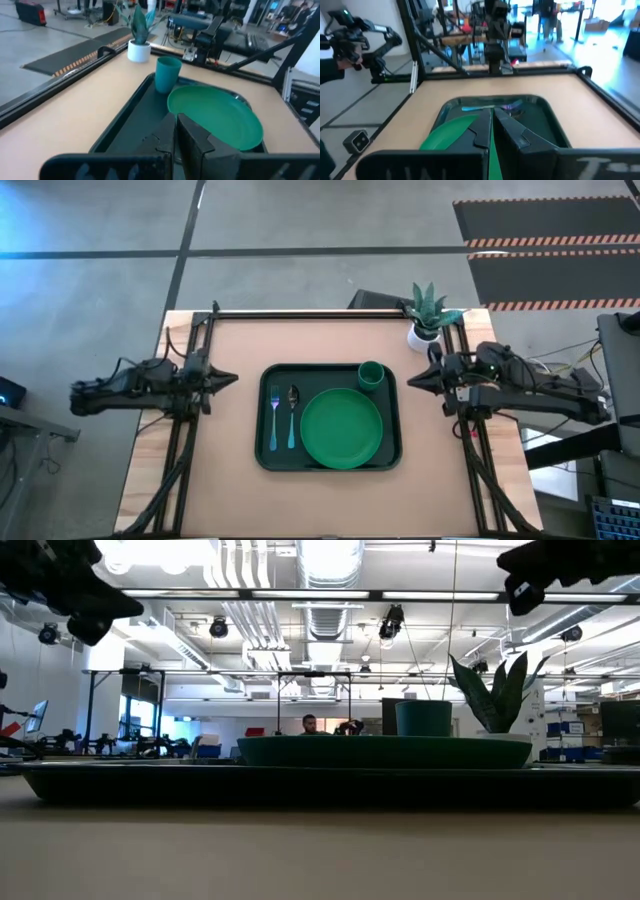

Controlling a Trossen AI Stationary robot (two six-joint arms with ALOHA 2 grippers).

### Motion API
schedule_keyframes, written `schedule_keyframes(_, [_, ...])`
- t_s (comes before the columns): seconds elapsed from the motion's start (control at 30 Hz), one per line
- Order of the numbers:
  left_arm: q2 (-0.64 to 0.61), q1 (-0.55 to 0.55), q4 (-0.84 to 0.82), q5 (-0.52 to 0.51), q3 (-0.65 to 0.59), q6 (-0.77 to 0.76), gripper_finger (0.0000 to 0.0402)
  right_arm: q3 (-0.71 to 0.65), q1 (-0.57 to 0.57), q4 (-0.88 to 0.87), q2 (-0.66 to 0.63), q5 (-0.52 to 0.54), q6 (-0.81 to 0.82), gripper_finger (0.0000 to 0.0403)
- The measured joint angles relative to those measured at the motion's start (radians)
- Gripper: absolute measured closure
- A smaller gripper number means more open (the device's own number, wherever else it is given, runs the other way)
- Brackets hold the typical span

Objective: Pick and place plate/cup/fork/spoon on tray
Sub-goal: Return to Home Position

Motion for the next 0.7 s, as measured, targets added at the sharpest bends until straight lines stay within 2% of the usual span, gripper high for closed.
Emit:
schedule_keyframes(0.2, [-0.074, 0.0, 0.056, 0.003, -0.074, 0.0, 0.0402, -0.121, 0.0, 0.044, -0.138, 0.008, 0.018, 0.0394])
schedule_keyframes(0.3, [-0.098, 0.0, 0.202, 0.025, -0.139, 0.005, 0.0402, -0.171, -0.001, 0.054, -0.21, 0.009, 0.042, 0.0394])
schedule_keyframes(0.43, [-0.099, -0.001, 0.306, 0.04, -0.234, -0.026, 0.0402, -0.218, 0.0, 0.066, -0.302, 0.008, 0.047, 0.0394])
schedule_keyframes(0.6, [-0.071, -0.002, 0.476, 0.13, -0.337, -0.094, 0.0402, -0.238, -0.002, 0.064, -0.298, 0.009, 0.06, 0.0394])
schedule_keyframes(0.7, [-0.065, -0.009, 0.511, 0.169, -0.369, -0.131, 0.0402, -0.268, -0.002, 0.05, -0.301, 0.008, 0.076, 0.0394])
